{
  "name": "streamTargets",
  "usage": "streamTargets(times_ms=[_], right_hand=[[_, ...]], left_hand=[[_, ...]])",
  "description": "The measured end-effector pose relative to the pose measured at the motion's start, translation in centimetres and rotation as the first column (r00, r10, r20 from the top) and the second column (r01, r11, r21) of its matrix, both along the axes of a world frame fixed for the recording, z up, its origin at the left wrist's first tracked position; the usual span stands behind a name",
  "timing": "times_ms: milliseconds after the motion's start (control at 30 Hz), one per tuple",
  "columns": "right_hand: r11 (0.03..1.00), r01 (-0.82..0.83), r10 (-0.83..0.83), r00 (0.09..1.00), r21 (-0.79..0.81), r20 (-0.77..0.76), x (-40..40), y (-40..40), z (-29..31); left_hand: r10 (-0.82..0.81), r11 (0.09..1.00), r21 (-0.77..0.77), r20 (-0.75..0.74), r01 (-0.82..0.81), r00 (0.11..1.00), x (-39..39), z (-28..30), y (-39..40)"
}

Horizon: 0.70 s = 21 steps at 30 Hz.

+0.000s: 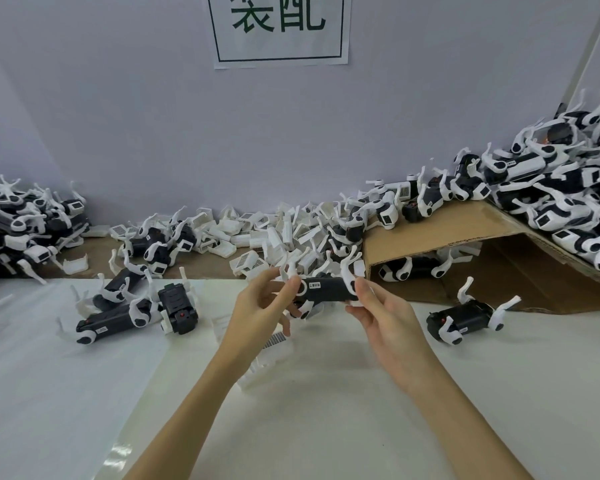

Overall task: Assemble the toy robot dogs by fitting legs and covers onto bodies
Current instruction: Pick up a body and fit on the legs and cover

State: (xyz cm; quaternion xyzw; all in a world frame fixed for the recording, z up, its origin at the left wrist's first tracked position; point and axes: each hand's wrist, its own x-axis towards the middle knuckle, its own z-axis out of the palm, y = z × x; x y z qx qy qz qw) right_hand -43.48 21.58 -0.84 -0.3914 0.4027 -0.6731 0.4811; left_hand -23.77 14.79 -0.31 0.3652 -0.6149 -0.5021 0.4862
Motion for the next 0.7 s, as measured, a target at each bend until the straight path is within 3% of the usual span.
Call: streamTargets(times_ms=[200, 433, 600, 700], right_hand=[[1.000, 0.006, -0.008, 0.987, -0.015, -0.157, 0.2, 0.3, -0.1], [0.968, -0.250, 0.249, 0.968, 0.008, 0.041, 0.8, 1.0, 0.7], [0.933, -0.335, 0.302, 0.927, 0.128, 0.223, 0.8, 1.0, 1.0], [0.958, -0.279, 0.251, 0.929, 0.069, 0.274, 0.2, 0.8, 0.7]], left_hand=[[0.087, 0.991, -0.100, -0.047, -0.091, 0.995, 0.2, 0.2, 0.0], [0.068, 0.995, -0.055, -0.190, -0.080, 0.979, 0.9, 0.5, -0.3], [-0.250, 0.965, -0.003, -0.301, 0.261, 0.920, 1.1, 0.5, -0.2], [-0.400, 0.911, -0.032, -0.298, 0.410, 0.867, 1.1, 0.4, -0.3]])
